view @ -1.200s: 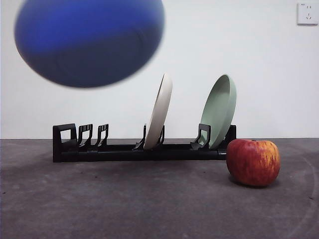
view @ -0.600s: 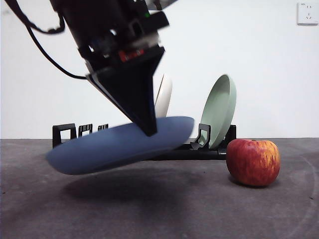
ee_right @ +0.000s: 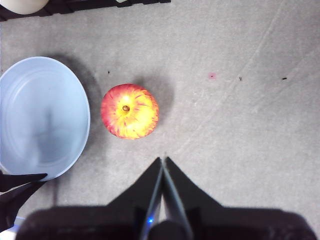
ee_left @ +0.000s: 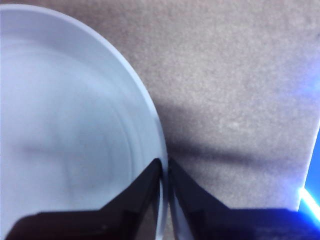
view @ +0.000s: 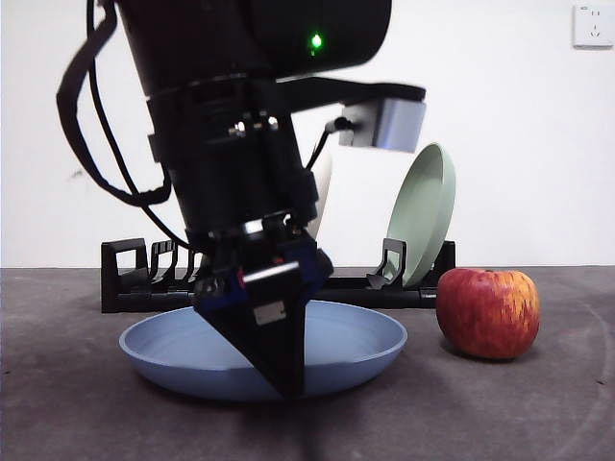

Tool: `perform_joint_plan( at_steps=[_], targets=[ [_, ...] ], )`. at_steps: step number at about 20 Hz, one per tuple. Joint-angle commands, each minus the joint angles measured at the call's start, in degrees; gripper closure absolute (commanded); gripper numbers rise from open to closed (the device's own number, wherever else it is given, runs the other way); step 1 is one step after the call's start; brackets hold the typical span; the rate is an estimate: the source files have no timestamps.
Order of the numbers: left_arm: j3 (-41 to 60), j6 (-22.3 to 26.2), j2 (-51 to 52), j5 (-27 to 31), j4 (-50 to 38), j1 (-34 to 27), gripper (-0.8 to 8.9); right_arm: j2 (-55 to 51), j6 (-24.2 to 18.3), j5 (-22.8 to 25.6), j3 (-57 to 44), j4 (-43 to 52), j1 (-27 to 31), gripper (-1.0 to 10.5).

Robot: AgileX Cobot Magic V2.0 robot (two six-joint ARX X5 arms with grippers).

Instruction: Take the blue plate from the plate rack,put the plate on the table,take the apple from the table,put the apple in the plate

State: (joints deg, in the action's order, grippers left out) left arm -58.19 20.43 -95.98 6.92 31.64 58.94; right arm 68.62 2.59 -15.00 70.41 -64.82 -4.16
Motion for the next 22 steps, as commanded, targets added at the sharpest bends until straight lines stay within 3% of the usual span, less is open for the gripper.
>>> perform_joint_plan(
  at_steps=[1, 6, 12, 15, 18, 21, 22],
  targets=[
    [0.52, 0.57, -1.66, -2.21, 0.33, 0.00, 8.05, 0.24, 0.46, 0.02, 0.07, -0.02, -0.13, 8.4],
    [-0.17, -1.51, -1.38, -2.10, 0.72, -0.61, 4.45, 0.24, 0.48, 0.04, 0.07, -0.28, -0.20, 4.9],
    [-10.27, -5.05, -0.85, -2.95, 14.40, -0.61, 4.30, 0.52, 1.95, 0.07, 0.07, 0.35, -1.20, 4.5],
    [-19.96, -9.57, -0.83, -7.61, 25.92, -0.55, 4.31, 1.51, 2.67, 1.51, 0.07, 0.96, -4.11, 2.4],
    [-27.04, -12.83, 1.11, -12.35, 32.61, -0.42, 4.86, 4.28, 4.55, 3.30, 0.07, 2.40, -8.50, 2.2],
    [-28.65, -16.22, 8.11, -12.44, 35.65, 0.66, 8.37, 9.94, 5.92, 5.42, 0.07, 4.59, -12.59, 2.2],
    [-28.65, -17.44, 10.97, -12.41, 36.39, 0.68, 8.19, 11.93, 6.45, 5.66, 0.07, 5.79, -13.66, 2.2]
  ],
)
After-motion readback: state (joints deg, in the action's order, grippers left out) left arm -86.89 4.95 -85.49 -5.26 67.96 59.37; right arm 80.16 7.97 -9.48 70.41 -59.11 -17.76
